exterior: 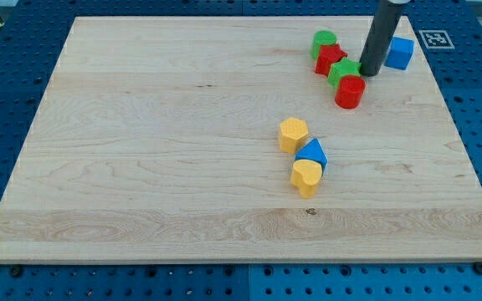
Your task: Move the arm to the top right corner
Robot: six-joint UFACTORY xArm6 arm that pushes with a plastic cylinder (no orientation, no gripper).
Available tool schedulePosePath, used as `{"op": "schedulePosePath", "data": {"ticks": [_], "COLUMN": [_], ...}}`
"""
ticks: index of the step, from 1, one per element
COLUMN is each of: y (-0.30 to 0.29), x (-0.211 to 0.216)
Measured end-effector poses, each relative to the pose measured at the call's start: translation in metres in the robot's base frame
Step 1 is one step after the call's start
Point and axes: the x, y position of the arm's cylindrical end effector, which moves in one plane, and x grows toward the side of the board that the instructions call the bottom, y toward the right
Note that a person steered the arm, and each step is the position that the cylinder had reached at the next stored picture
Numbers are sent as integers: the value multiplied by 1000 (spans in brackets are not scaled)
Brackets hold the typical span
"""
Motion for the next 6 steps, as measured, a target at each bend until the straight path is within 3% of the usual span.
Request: {"op": "schedulePosePath", "data": {"ticks": [2,6], "y": [-9,-7], "x": [-13,-82]}}
